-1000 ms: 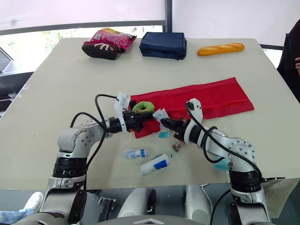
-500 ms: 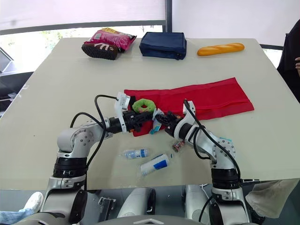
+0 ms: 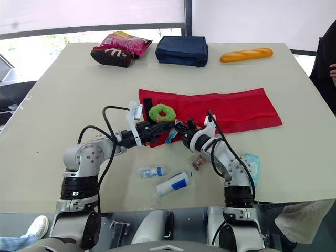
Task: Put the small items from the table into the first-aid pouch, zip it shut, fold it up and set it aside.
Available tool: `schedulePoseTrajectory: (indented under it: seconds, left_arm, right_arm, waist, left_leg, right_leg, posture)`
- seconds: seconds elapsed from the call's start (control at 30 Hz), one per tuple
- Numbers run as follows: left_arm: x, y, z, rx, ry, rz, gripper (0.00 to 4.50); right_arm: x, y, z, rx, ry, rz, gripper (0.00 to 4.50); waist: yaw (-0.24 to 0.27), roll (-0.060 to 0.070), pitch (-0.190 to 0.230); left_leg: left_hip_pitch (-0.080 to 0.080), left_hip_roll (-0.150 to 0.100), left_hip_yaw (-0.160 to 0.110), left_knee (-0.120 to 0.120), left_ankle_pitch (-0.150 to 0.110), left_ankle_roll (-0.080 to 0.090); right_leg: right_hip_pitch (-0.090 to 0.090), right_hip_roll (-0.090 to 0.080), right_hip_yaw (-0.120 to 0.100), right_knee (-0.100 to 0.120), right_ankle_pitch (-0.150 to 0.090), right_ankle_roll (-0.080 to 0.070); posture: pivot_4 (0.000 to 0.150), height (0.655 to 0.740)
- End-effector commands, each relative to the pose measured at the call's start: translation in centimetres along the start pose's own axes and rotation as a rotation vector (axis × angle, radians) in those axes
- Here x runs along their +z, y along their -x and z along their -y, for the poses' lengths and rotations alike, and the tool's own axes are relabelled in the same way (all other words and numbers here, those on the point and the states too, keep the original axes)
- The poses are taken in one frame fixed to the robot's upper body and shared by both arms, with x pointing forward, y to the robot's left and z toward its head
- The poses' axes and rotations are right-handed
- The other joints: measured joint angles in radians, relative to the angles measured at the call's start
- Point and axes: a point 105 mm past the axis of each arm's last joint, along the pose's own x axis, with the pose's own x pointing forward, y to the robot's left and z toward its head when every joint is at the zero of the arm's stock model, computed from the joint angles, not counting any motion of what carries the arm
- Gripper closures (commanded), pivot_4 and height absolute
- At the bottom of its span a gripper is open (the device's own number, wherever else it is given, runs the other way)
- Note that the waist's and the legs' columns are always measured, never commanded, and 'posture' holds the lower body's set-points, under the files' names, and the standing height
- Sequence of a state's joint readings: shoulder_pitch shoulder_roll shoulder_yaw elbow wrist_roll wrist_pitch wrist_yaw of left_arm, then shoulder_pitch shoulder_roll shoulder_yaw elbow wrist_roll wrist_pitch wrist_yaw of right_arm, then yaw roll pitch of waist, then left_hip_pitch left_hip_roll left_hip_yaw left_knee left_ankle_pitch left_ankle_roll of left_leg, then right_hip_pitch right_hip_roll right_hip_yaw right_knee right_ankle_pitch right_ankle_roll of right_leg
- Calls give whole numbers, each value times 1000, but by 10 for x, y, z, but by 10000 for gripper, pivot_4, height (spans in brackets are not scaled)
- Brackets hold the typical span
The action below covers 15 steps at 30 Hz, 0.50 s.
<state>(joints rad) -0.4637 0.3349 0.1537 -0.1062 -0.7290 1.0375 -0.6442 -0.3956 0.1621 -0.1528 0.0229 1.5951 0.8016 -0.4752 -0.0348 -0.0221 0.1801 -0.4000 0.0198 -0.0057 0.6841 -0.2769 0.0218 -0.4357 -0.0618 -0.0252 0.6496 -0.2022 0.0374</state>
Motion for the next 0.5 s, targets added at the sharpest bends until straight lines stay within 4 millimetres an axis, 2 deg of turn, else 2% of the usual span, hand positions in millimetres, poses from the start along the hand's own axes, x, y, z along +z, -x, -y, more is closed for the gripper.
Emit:
schedulePoseTrajectory:
  seconds: [0.03,0.23,0.5]
  left_arm:
    - [4,-3,15,-70,-8,13,45000]
    - [3,-5,22,-103,27,17,45000]
    - [4,-10,29,-129,53,42,45000]
  right_arm:
    - [5,2,-24,128,-35,19,44399]
    - [-3,-6,-14,17,122,-12,44399]
    - [-14,-20,-24,43,181,-30,44399]
  waist:
    - [-1,0,0]
    - [-2,0,0]
    - [-2,0,0]
  left_leg:
    - [0,0,0,0,0,0]
    - [0,-1,0,0,0,0]
    - [0,-1,0,-1,0,0]
  right_leg:
    - [0,0,1,-1,0,0]
    - [0,0,1,-1,0,0]
    - [0,1,2,-1,0,0]
  posture:
    - [1500,7134]
    - [1500,7134]
    - [1500,7134]
